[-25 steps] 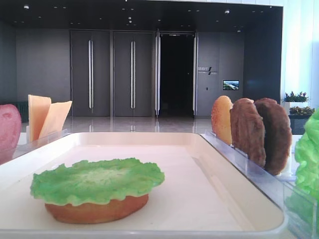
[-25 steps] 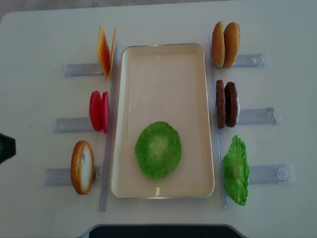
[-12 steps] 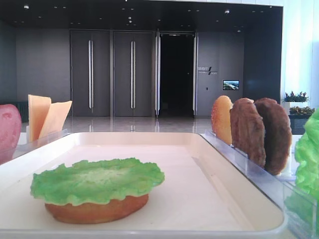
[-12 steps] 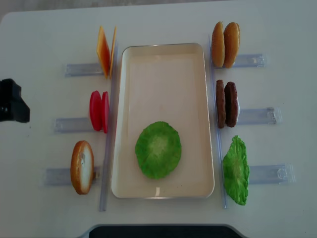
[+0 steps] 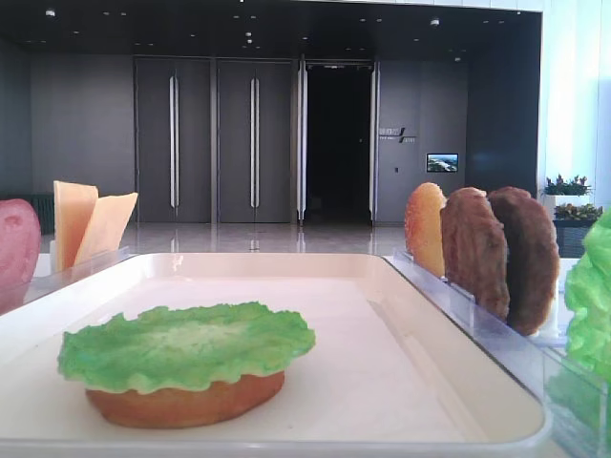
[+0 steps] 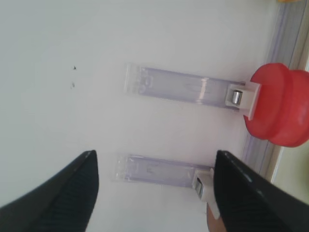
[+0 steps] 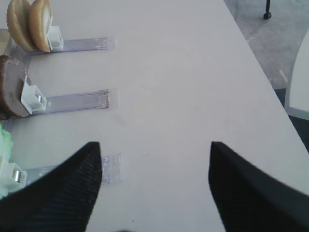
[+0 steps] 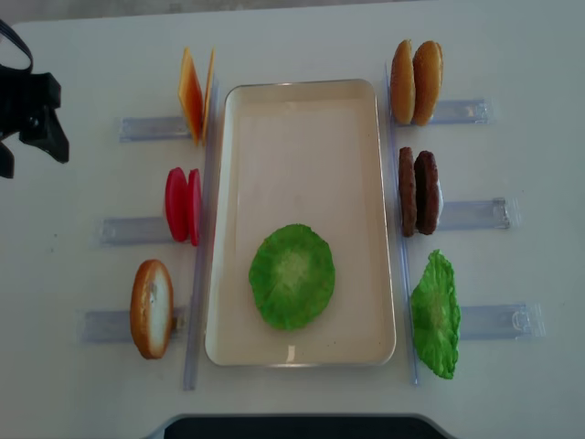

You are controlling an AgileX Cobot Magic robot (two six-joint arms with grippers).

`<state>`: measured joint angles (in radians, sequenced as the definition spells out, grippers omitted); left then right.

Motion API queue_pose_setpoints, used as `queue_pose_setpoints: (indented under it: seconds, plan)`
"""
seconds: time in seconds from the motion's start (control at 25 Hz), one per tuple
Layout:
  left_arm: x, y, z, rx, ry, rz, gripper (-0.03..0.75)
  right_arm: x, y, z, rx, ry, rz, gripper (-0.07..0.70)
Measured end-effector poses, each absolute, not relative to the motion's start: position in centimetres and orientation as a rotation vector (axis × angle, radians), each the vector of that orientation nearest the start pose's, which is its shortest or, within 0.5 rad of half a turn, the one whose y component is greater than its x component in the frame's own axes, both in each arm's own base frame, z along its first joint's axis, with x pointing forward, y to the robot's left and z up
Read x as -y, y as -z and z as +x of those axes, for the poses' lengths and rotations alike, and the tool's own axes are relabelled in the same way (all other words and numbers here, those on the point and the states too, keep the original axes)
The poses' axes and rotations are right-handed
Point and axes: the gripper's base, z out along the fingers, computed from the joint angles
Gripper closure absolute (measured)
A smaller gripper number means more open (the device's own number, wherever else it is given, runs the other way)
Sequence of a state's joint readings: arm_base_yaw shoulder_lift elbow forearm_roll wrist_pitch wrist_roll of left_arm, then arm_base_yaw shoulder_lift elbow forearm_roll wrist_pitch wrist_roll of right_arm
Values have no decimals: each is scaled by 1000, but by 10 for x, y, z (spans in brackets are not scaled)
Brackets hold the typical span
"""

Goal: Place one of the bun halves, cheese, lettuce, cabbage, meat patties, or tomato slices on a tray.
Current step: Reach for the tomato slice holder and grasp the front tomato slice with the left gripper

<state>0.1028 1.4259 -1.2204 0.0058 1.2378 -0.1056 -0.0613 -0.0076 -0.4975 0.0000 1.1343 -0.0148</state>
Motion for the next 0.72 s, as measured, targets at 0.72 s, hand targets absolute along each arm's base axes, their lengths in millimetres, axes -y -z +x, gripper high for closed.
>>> queue_pose_setpoints:
  seconds: [0.72]
  plan:
    - [46, -309, 271, -2917, -16, -204, 149, -1, -271, -9, -2112, 45, 49, 150]
